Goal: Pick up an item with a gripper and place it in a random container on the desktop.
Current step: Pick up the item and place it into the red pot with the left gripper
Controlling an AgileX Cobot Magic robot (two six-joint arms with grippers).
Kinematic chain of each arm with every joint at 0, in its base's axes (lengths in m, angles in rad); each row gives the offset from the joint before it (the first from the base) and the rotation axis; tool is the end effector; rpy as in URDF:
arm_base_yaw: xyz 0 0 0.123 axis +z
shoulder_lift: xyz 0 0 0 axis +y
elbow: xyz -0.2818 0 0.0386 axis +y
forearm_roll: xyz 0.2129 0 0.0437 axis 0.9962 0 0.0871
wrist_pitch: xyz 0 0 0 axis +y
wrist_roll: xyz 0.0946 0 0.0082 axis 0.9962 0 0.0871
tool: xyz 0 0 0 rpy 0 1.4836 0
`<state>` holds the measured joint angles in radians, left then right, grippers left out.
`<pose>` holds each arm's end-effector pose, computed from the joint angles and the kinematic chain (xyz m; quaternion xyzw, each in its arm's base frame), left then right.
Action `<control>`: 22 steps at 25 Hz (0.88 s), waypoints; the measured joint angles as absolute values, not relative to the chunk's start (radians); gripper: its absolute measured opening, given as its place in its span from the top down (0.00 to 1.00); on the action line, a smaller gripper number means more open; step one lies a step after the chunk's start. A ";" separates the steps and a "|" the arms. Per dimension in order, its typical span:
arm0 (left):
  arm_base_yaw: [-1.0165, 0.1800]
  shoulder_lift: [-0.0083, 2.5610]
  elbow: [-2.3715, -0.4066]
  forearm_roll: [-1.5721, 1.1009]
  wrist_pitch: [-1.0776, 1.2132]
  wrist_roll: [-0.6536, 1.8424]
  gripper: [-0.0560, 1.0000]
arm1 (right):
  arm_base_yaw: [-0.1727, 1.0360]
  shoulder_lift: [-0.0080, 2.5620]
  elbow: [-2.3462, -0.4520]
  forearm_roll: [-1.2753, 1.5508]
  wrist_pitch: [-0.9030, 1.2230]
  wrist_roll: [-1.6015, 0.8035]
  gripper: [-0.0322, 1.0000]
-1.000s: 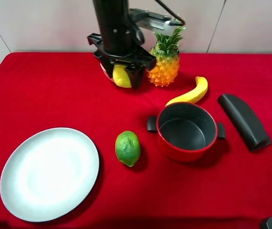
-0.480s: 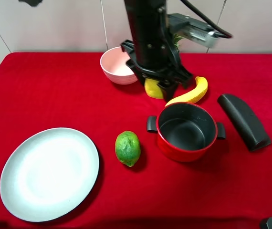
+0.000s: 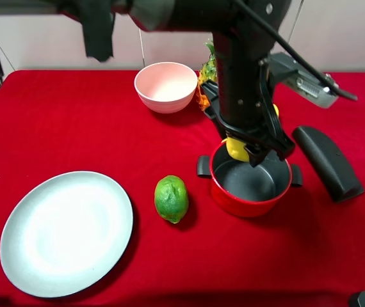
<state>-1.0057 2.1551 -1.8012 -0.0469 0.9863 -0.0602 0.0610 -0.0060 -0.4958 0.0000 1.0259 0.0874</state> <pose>0.2283 -0.3669 0.2138 0.4409 0.8833 -0.0988 0.1254 -0.0303 -0.0019 0.2604 0.0111 0.8435 0.0398 0.5356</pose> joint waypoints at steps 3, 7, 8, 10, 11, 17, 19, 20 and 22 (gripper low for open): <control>-1.017 2.176 -1.806 -0.046 0.977 -0.060 0.34 | 0.061 -0.006 -0.496 0.000 1.025 0.087 0.30; -1.021 2.197 -1.807 -0.033 0.974 -0.060 0.34 | 0.061 -0.006 -0.496 0.011 1.025 0.087 0.30; -1.021 2.203 -1.807 -0.031 0.975 -0.059 0.34 | 0.061 -0.006 -0.496 0.011 1.025 0.087 0.30; -1.021 2.214 -1.807 -0.025 0.975 -0.056 0.34 | 0.061 -0.006 -0.496 0.012 1.025 0.087 0.30; -1.021 2.220 -1.807 -0.025 0.973 -0.055 0.34 | 0.061 -0.006 -0.496 0.012 1.025 0.087 0.30; -1.021 2.245 -1.807 -0.023 0.974 -0.053 0.34 | 0.061 -0.006 -0.496 0.012 1.025 0.087 0.30; -1.021 2.249 -1.807 -0.022 0.974 -0.053 0.34 | 0.061 -0.006 -0.496 0.012 1.025 0.087 0.30; -1.022 2.250 -1.807 -0.022 0.974 -0.053 0.34 | 0.061 -0.006 -0.496 0.012 1.025 0.087 0.30; -1.022 2.250 -1.807 -0.022 0.974 -0.053 0.34 | 0.061 -0.006 -0.496 0.012 1.025 0.087 0.30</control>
